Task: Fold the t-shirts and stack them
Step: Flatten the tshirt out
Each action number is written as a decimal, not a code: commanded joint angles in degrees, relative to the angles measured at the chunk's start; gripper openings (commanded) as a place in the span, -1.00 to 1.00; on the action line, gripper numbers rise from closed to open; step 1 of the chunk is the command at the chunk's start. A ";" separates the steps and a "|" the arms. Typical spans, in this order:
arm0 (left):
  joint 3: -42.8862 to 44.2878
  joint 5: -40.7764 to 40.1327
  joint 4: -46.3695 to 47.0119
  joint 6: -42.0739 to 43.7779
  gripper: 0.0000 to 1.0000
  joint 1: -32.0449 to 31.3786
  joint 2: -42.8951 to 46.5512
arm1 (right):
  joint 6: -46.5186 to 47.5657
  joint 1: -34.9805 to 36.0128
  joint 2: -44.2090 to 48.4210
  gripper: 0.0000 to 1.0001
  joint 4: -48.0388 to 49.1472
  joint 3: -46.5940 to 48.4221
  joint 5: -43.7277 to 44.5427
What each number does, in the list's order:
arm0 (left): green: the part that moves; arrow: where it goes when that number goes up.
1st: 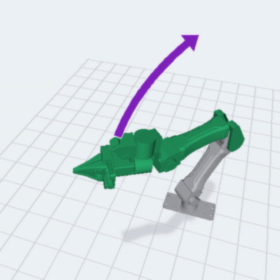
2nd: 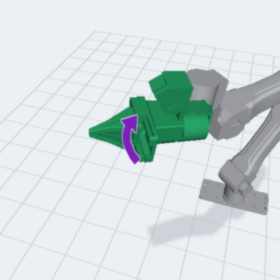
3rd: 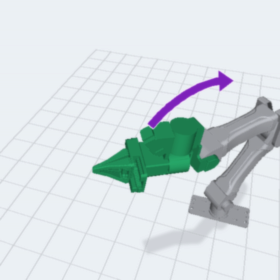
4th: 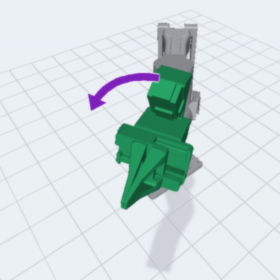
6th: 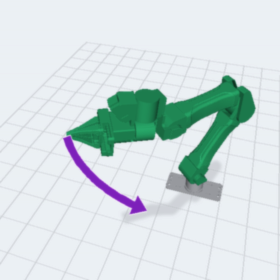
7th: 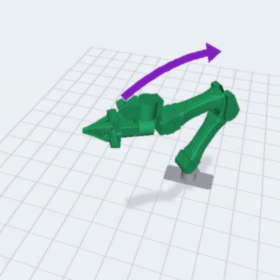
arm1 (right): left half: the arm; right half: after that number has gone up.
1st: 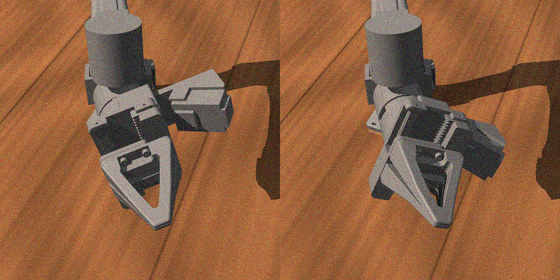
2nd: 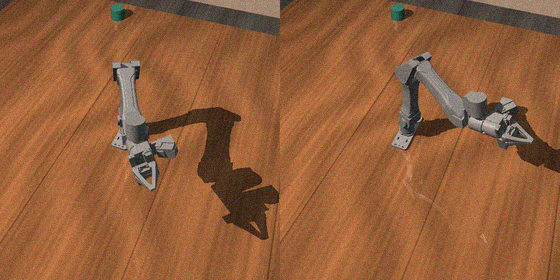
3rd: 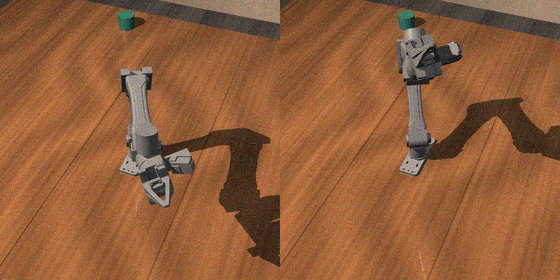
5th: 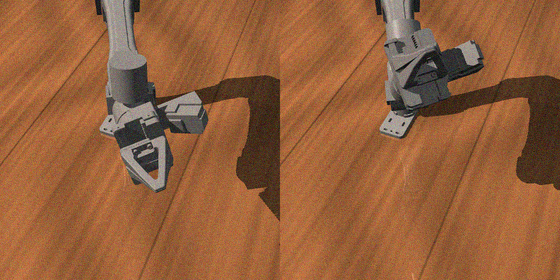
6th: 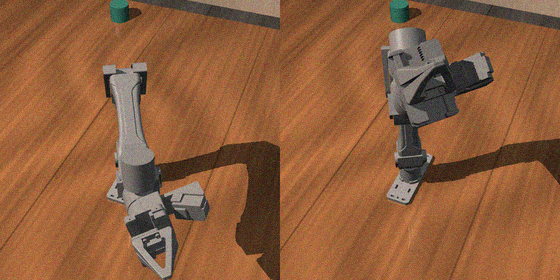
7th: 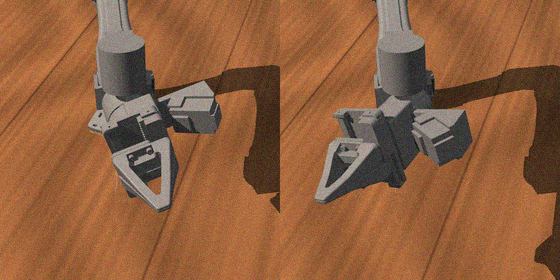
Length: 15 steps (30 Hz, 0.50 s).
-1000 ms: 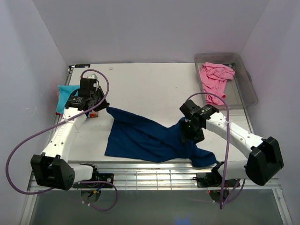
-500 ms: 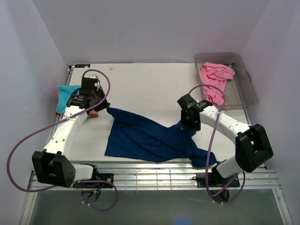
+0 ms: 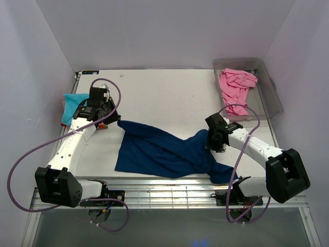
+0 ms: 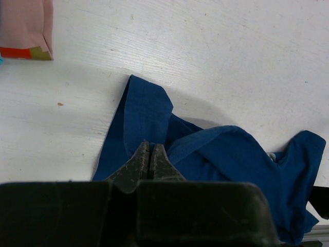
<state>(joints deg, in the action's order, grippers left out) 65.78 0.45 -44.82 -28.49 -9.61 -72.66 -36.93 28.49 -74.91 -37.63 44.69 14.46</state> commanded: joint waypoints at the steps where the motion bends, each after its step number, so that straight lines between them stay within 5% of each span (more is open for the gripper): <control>1: 0.75 0.96 0.52 0.63 -1.00 -0.06 1.47 | -0.43 -0.28 -1.19 -0.01 4.84 -1.27 -1.72; 15: -1.26 0.43 -0.80 0.19 -1.00 -0.15 4.46 | 2.12 -1.95 -7.96 -0.03 10.73 -1.00 2.33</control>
<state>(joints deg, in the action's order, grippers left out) 65.14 0.67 -45.15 -28.49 -9.61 -70.72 -35.55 27.20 -81.69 -29.67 43.13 14.35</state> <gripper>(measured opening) 0.022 0.485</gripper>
